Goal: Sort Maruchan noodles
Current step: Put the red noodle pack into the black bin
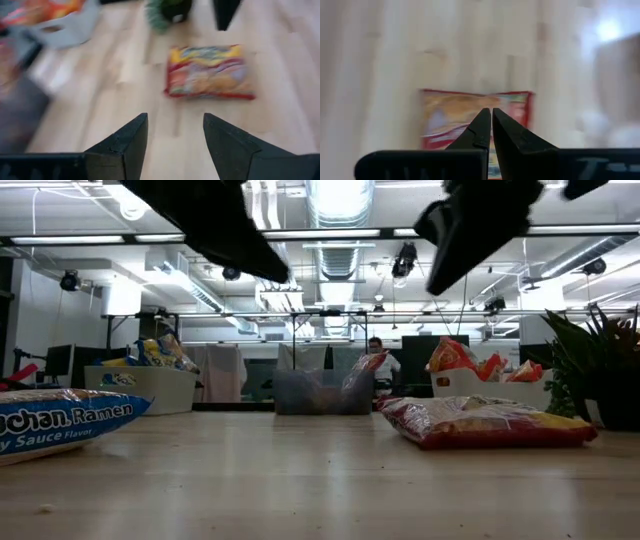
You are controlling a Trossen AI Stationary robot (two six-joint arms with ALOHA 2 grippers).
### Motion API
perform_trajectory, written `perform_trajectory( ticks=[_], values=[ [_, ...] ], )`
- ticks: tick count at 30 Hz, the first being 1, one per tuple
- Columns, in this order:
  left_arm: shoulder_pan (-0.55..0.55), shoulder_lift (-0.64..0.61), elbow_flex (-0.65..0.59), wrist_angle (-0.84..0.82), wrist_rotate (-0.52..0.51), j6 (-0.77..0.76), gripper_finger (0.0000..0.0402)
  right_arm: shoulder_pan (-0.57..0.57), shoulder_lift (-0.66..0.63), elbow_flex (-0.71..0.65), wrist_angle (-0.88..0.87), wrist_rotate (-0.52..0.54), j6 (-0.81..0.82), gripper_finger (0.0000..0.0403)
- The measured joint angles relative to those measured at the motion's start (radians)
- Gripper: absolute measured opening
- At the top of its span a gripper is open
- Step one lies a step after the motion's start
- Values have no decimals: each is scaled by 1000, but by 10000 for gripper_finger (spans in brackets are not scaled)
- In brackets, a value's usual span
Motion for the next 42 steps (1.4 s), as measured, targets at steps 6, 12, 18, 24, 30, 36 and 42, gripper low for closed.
perform_trajectory(
  ticks=[6,12,18,24,30,36,42],
  values=[
    [14,187,0,367,99,179,148,-2,-179,-229,241,-20,27,8],
    [58,377,0,693,102,270,112,-2,-328,-375,427,8,63,8],
    [110,517,0,882,216,270,75,-2,-402,-435,506,69,56,8],
    [142,643,18,987,282,244,51,-3,-396,-437,575,133,-27,8],
    [159,725,78,957,283,231,38,-3,-371,-436,667,137,-98,8],
    [186,676,60,831,174,192,38,-3,-371,-436,670,138,-52,8],
    [227,513,-63,649,21,197,38,-22,-371,-436,637,275,162,8]
  ],
)
